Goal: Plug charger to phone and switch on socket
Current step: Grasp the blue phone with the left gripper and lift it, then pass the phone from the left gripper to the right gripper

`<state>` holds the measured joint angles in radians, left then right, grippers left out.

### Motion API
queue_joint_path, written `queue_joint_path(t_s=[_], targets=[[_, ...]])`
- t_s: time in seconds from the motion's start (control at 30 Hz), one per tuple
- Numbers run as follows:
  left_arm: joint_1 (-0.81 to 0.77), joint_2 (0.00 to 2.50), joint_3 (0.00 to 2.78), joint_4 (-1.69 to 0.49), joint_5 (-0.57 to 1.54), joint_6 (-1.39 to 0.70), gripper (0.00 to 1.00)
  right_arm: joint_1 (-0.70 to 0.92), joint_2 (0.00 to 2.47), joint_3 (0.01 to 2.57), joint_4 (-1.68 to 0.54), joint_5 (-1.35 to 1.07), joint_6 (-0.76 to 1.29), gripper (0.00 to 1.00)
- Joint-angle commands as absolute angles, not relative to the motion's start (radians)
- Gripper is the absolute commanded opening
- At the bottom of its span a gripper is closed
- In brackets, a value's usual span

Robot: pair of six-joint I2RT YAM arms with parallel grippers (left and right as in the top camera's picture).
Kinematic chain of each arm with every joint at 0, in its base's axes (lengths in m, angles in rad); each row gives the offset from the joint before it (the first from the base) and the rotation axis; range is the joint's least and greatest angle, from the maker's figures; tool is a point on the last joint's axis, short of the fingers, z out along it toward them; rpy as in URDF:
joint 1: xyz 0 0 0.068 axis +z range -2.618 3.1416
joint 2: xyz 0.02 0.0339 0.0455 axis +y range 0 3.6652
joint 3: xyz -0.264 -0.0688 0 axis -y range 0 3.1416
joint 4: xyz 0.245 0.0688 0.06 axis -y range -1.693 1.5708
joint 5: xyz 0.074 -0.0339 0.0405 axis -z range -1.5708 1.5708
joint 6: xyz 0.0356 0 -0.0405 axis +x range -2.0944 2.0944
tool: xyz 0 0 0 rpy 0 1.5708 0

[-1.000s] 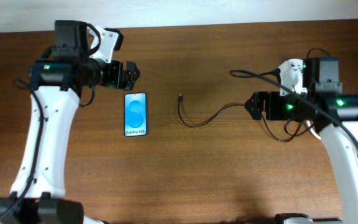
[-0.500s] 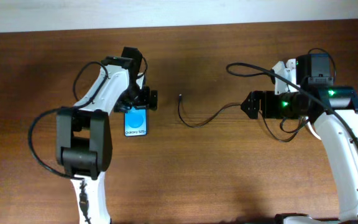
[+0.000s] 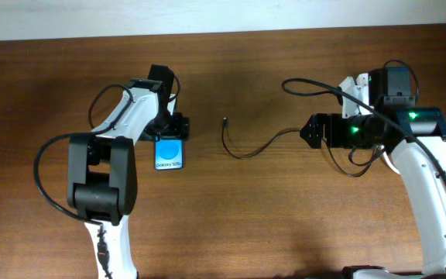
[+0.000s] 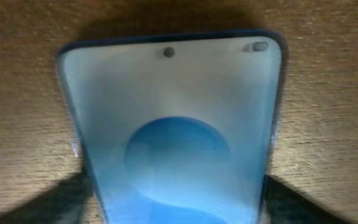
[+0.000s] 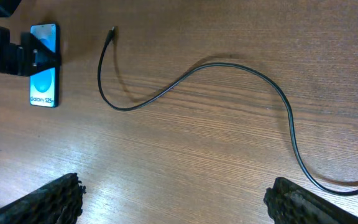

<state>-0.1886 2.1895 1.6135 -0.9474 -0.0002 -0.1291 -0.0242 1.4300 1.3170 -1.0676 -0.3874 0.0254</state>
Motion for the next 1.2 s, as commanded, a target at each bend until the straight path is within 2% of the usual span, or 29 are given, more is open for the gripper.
queue_joint_path(t_s=[0.0,0.1,0.3,0.33,0.37,0.4,0.43,0.47,0.6,0.73,0.87,1.07,1.17], targets=[[-0.185,2.210,1.583,-0.936,0.052,-0.119,0.75,-0.020,1.432,1.334,-1.064,-0.396,0.023,0.98],[-0.185,2.210,1.648,-0.997,0.053,-0.119,0.73,-0.020,1.432,1.334,-1.050,-0.397,0.024,0.98],[-0.184,2.208,2.043,-1.237,0.093,-0.165,0.72,-0.020,1.432,1.334,-0.986,-0.437,0.073,0.98],[-0.184,2.208,2.104,-1.251,0.125,-0.172,0.69,-0.020,1.432,1.334,-0.957,-0.485,0.083,0.98],[-0.184,2.208,2.141,-1.258,0.146,-0.205,0.63,-0.020,1.432,1.334,-0.944,-0.488,0.101,0.98],[-0.184,2.208,2.170,-1.265,0.146,-0.271,0.47,-0.020,1.432,1.334,-0.934,-0.490,0.114,0.98],[-0.184,2.208,2.185,-1.267,0.147,-0.352,0.29,-0.020,1.432,1.334,-0.934,-0.490,0.114,0.98],[-0.183,2.208,2.186,-1.266,0.180,-0.450,0.01,-0.020,1.432,1.334,-0.931,-0.490,0.146,0.99],[-0.159,2.208,2.186,-1.275,0.459,-0.663,0.00,-0.020,1.432,1.334,-0.888,-0.490,0.253,0.99],[-0.085,2.208,2.186,-1.417,0.923,-0.675,0.02,-0.020,1.432,1.334,-0.889,-0.490,0.253,0.99],[-0.049,2.208,2.186,-1.514,1.128,-0.739,0.00,-0.020,1.432,1.334,-0.881,-0.490,0.282,0.99],[-0.040,2.208,2.186,-1.511,1.272,-1.187,0.00,-0.020,1.432,1.334,-0.849,-0.558,0.298,0.99],[-0.040,2.208,2.186,-1.497,1.230,-1.204,0.00,-0.018,1.432,1.334,-0.814,-0.573,0.298,0.99]])
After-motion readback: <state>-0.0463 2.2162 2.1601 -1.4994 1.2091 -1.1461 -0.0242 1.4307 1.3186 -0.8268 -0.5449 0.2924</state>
